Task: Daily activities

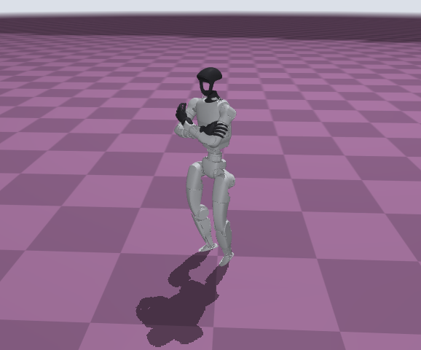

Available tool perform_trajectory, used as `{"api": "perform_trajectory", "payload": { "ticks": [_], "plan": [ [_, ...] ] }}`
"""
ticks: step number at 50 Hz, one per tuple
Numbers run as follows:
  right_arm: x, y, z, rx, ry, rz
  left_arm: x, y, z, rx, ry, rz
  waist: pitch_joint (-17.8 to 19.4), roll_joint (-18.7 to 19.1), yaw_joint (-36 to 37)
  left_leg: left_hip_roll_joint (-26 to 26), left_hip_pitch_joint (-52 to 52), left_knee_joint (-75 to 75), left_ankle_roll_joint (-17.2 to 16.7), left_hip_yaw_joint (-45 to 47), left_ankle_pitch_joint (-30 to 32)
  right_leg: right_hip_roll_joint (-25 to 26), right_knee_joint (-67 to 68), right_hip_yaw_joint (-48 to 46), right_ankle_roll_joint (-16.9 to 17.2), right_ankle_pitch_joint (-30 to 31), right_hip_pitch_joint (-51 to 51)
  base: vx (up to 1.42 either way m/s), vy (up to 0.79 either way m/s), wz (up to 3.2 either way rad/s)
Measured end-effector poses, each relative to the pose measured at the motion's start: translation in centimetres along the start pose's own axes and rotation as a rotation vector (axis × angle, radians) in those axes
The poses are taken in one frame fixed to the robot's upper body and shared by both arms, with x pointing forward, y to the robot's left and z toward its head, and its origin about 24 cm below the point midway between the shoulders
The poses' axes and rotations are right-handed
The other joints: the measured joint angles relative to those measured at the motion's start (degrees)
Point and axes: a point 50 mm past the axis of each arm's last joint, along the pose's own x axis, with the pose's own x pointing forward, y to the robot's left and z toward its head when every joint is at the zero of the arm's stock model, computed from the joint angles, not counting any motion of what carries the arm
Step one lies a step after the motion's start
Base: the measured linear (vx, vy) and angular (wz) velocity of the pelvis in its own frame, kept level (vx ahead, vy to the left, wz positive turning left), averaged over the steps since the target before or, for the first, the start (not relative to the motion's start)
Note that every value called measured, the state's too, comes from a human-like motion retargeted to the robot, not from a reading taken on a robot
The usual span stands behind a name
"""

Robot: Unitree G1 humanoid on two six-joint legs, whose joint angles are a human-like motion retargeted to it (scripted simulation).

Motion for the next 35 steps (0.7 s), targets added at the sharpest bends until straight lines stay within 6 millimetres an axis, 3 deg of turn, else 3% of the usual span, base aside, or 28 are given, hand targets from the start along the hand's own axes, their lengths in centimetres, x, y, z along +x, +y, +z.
{"api": "perform_trajectory", "payload": {
  "ticks": [12, 35],
  "plan": [
    [1.0, 0.4, 0.4, 0.052, -0.029, -0.003, -0.8, -0.7, -2.0, -0.108, 0.081, -0.039, 2.04, 1.99, -1.33, 2.61, -2.31, 6.49, -0.04, 0.21, -3.21, 1.42, 1.64, 0.35, -0.45, -0.89, -0.54, 0.00, 0.00, 0.00],
    [1.1, 0.1, 1.3, 0.164, -0.092, -0.142, -0.7, -0.7, -1.8, -0.076, 0.024, 0.047, 1.71, 1.70, -2.18, 2.28, -3.00, 6.40, 0.15, 0.01, -3.59, 1.20, 1.88, 0.46, -0.25, -1.17, -1.37, 0.00, 0.00, 0.00]
  ]
}}
